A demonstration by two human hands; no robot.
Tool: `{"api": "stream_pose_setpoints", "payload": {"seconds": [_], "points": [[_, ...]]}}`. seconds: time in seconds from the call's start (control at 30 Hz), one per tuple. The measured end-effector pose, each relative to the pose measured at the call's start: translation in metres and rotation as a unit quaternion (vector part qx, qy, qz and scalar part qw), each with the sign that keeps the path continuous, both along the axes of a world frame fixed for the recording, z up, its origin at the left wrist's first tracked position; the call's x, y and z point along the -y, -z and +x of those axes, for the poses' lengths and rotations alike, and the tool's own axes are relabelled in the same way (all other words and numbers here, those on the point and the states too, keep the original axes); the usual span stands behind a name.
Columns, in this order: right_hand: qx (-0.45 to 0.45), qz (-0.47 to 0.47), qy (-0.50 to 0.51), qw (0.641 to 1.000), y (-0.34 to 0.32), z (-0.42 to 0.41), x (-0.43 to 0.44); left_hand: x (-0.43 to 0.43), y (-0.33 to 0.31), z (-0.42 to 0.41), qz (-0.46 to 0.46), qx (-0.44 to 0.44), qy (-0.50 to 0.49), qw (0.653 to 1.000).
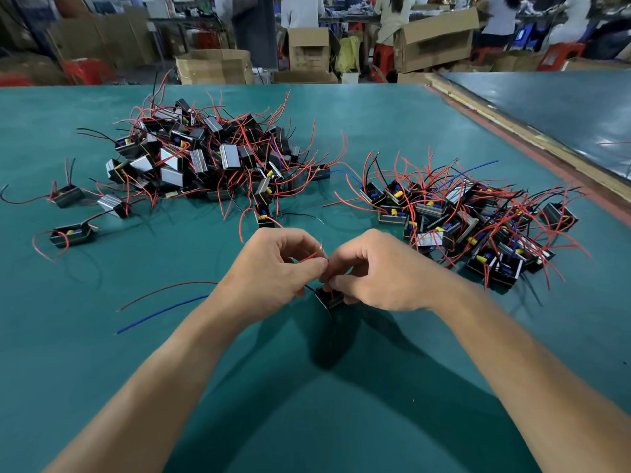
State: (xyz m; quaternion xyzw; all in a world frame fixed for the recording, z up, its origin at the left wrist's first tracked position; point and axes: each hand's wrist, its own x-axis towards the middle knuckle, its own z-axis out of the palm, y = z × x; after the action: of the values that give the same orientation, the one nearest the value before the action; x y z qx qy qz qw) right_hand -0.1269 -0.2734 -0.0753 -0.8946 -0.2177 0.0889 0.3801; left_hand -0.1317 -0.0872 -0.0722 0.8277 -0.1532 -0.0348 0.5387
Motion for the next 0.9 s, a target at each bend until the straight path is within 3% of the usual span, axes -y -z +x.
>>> {"api": "stream_pose_setpoints", "payload": {"seconds": [0.17, 0.4, 0.9], "points": [[0.058, 0.019, 0.035, 0.998, -0.0018, 0.0016, 0.0005, 0.0005, 0.0016, 0.0008, -0.012, -0.011, 0.007, 1.000], [0.077, 0.214, 0.062, 0.972, -0.0084, -0.0008, -0.0034, 0.0001, 0.0026, 0.0004, -0.001, -0.012, 0.009, 1.000], [0.136, 0.185, 0.053, 0.972, -0.0033, -0.0006, -0.0066, 0.0000, 0.0012, -0.0061, 0.031, 0.005, 0.062, 0.998]]}}
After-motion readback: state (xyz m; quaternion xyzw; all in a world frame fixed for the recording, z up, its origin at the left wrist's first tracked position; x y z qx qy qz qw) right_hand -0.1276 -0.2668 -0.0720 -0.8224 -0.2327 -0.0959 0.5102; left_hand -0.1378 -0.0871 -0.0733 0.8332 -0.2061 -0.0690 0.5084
